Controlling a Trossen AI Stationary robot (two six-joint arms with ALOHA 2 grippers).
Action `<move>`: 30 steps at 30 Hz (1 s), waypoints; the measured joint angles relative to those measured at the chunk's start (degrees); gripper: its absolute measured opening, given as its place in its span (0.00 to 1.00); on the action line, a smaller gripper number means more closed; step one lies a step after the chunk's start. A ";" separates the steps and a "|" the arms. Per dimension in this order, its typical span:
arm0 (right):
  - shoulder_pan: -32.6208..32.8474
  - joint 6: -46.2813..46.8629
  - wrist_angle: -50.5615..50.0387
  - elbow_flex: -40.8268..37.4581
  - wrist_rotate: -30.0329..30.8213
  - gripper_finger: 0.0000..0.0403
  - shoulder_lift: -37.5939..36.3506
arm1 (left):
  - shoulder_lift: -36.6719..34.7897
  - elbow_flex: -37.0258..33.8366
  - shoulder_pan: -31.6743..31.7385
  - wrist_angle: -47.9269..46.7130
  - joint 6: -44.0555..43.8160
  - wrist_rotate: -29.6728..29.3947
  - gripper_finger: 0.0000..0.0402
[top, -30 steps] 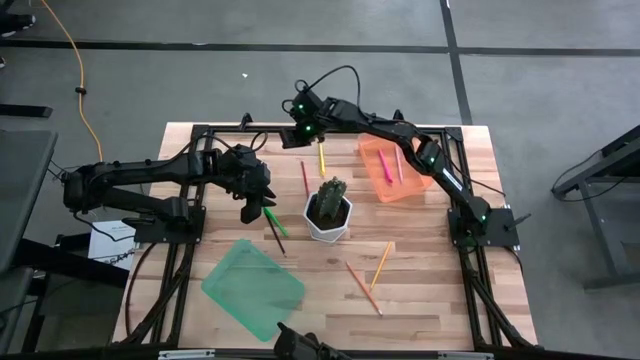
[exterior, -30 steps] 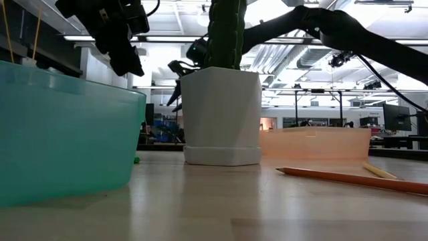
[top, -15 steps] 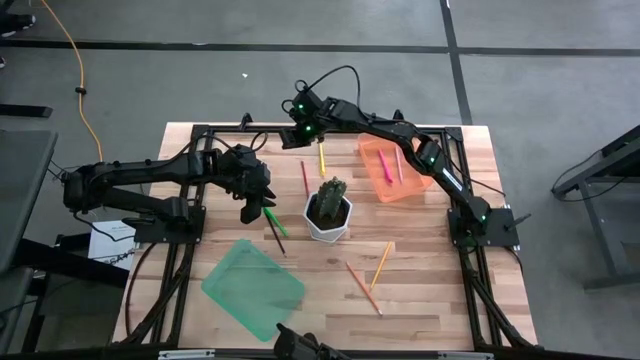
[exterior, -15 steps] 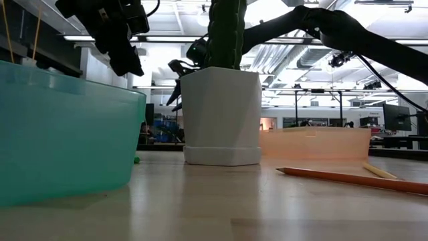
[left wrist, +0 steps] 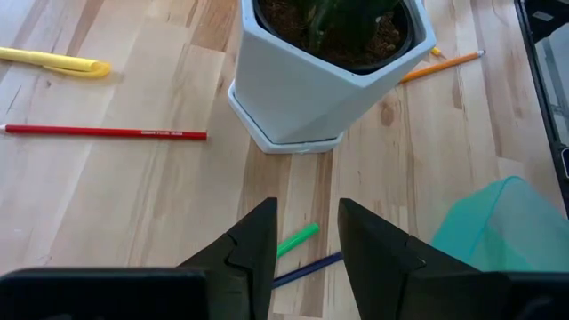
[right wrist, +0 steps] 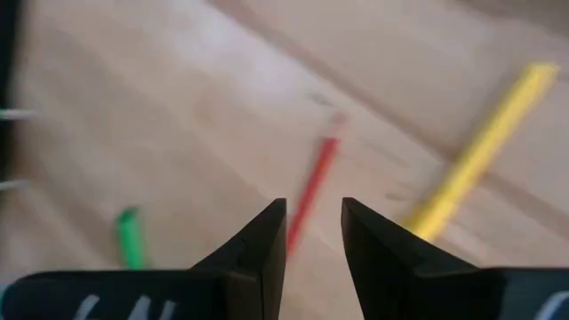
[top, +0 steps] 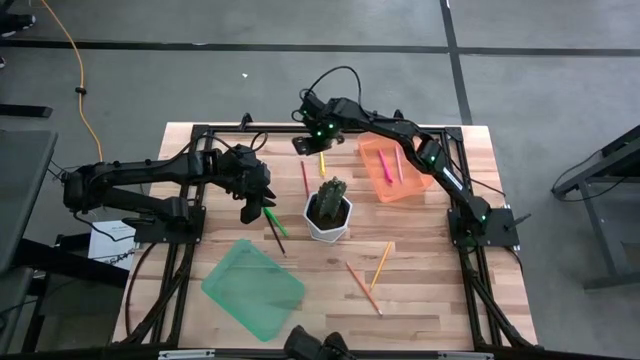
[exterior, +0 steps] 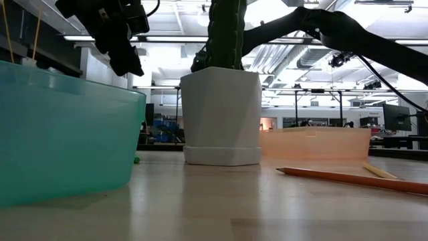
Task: Sort pens & pencils
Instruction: Put the yellow pen into the orange bin
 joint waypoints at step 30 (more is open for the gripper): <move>-2.17 4.03 -4.70 -0.07 6.31 0.25 3.64 | -0.02 0.00 0.00 0.00 1.93 -0.88 0.27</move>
